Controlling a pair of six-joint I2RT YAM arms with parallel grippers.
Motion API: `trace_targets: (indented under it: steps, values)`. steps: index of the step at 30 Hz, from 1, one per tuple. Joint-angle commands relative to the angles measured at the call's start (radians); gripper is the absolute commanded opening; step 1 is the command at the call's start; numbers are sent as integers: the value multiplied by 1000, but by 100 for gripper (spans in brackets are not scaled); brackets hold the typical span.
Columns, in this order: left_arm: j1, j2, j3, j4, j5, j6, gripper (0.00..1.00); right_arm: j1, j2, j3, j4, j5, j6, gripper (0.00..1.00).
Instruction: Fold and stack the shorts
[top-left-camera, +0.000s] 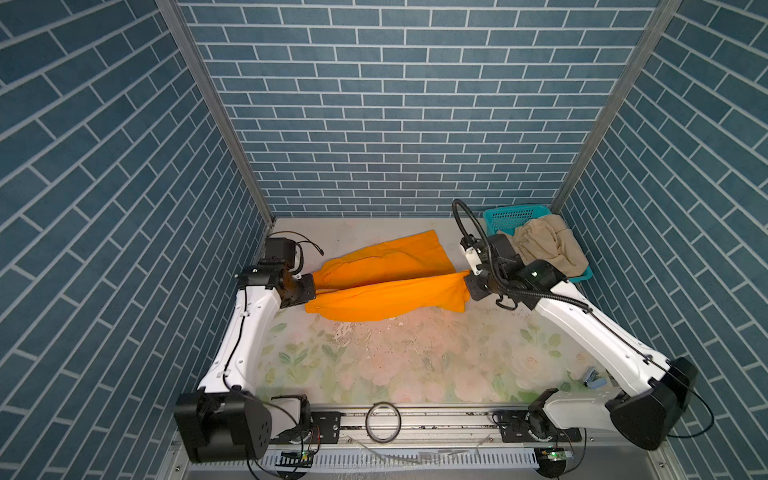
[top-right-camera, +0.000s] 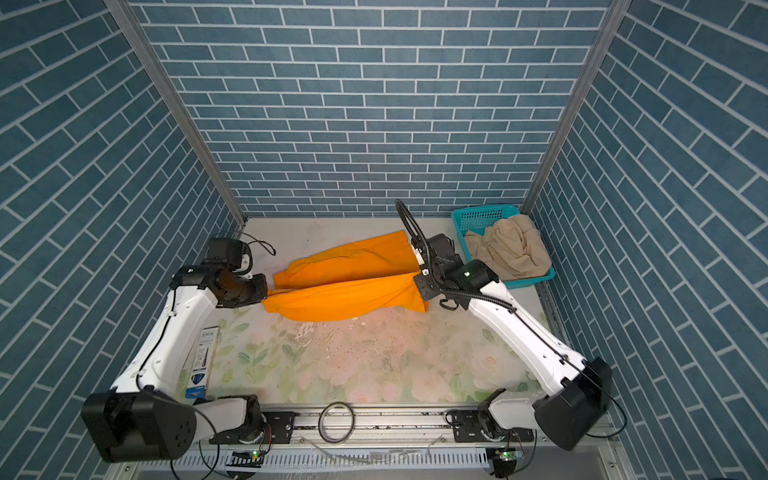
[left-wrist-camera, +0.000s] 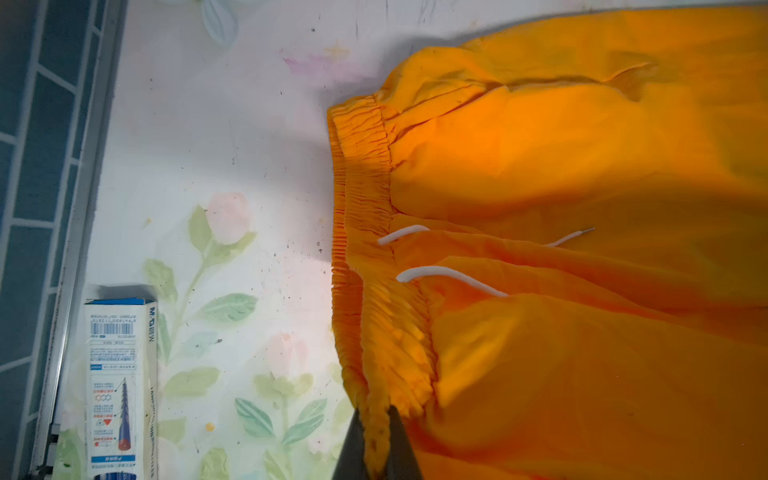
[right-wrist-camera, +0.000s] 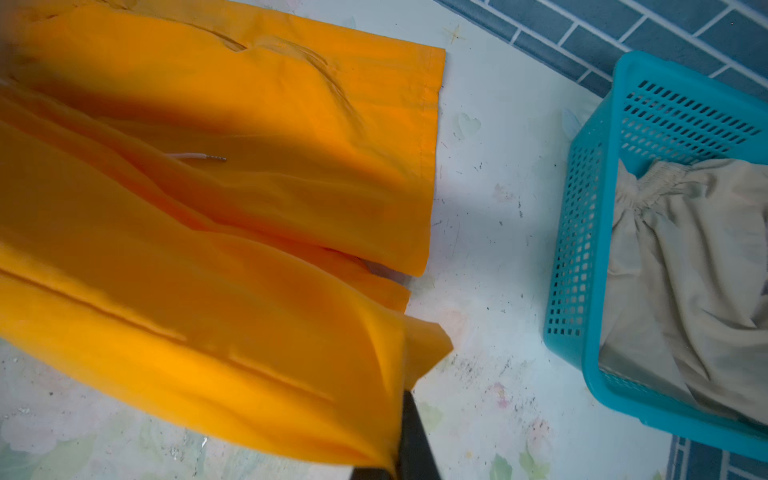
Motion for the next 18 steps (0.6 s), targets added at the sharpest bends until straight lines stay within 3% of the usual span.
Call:
trace_targets:
  steps: [1,11,18]
  values:
    - [3,86,57,-11,-47,28,5,-65,104,101,-5,-98,-103,0]
    - [4,350,259,17,-26,27,0,-167,353,359,-37,-158,-191,0]
    - [-8,431,277,56,-14,54,0,-179,383,412,-77,-189,-214,0]
